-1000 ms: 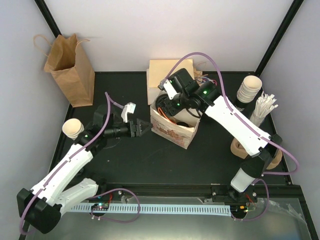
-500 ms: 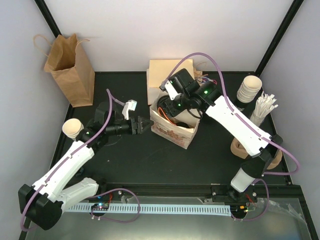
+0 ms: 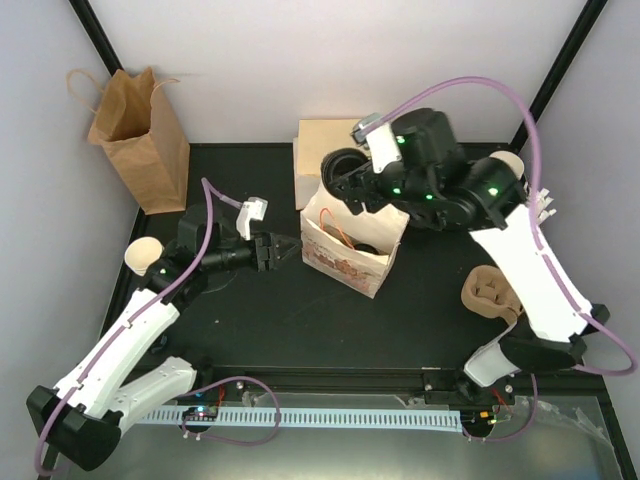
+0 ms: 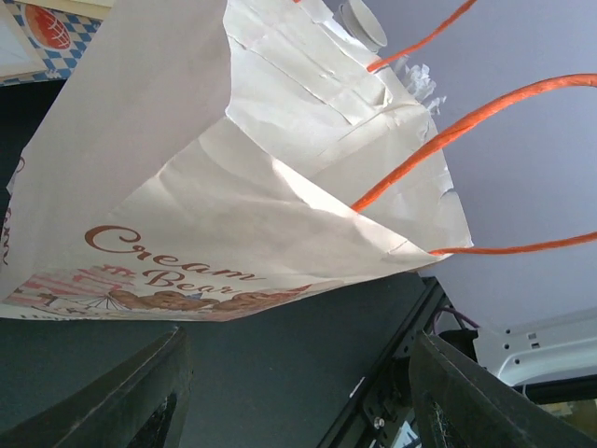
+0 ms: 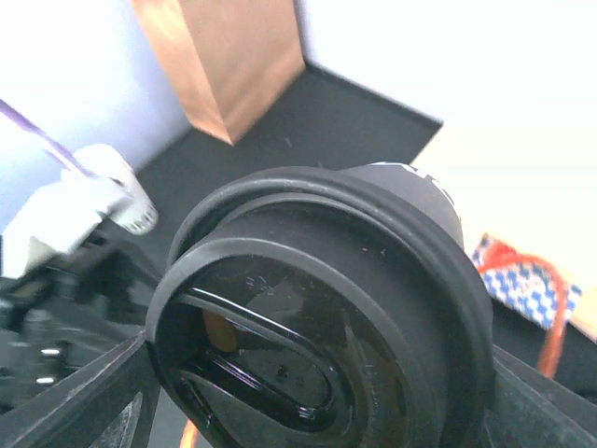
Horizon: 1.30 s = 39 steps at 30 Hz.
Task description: Pack the takeout coffee
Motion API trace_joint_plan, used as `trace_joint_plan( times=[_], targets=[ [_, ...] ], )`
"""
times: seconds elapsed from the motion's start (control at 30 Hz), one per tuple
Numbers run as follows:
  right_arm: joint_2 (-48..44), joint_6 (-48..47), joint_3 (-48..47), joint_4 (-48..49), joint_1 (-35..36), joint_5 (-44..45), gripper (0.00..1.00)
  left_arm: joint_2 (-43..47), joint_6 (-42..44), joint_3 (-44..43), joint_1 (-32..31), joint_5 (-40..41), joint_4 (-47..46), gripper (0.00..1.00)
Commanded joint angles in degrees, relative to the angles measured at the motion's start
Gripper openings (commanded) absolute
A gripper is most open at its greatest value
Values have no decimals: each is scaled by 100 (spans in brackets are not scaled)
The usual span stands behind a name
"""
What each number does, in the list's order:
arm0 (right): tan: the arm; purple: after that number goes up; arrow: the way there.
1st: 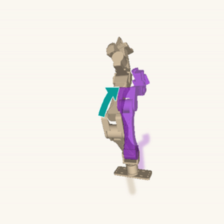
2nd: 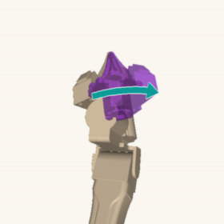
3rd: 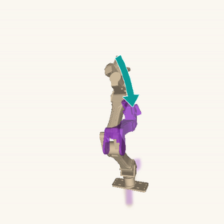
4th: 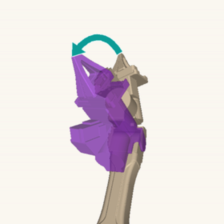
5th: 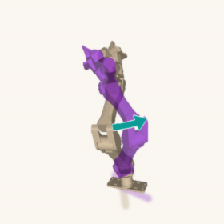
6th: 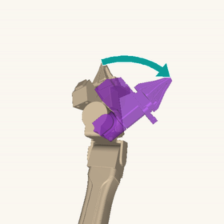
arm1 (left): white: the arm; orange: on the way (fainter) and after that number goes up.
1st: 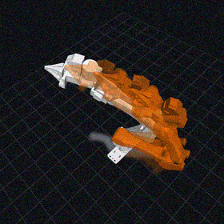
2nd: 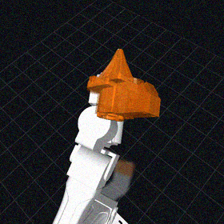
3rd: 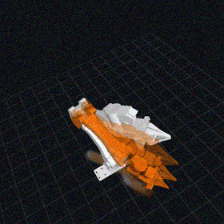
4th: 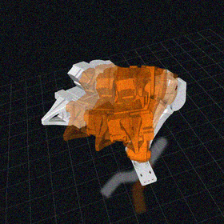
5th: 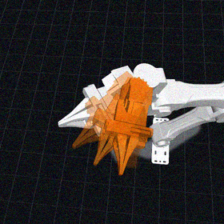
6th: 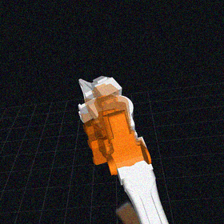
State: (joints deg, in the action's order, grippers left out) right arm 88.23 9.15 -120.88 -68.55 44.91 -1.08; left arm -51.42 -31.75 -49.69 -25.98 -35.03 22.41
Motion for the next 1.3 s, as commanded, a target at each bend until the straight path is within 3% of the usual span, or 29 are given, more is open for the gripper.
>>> trace_joint_plan(
  times=[0.0,0.1,0.23,0.43,0.6,0.77,0.97,1.27],
  targets=[
    [-345,63,-594,160,-11,-913,75,102,215,-165,-21,118,144,66],
    [-482,141,-586,333,-3,-1939,75,152,230,-131,-21,169,161,66],
    [-765,139,164,645,57,-3360,73,193,225,-4,-21,230,172,66],
    [-1721,129,2028,1085,690,-3703,73,309,393,52,0,594,643,66],
    [-2492,663,3879,1681,1530,-3087,74,638,628,20,99,1547,1572,66],
    [-2460,1221,5204,2309,2355,-2074,75,897,713,74,286,2354,2334,66],
    [-1427,1411,5381,2361,2624,-737,73,1158,551,247,363,2379,2321,66],
    [-579,1457,5316,2559,2634,-521,77,1222,587,258,374,2246,2334,66]
  ],
)
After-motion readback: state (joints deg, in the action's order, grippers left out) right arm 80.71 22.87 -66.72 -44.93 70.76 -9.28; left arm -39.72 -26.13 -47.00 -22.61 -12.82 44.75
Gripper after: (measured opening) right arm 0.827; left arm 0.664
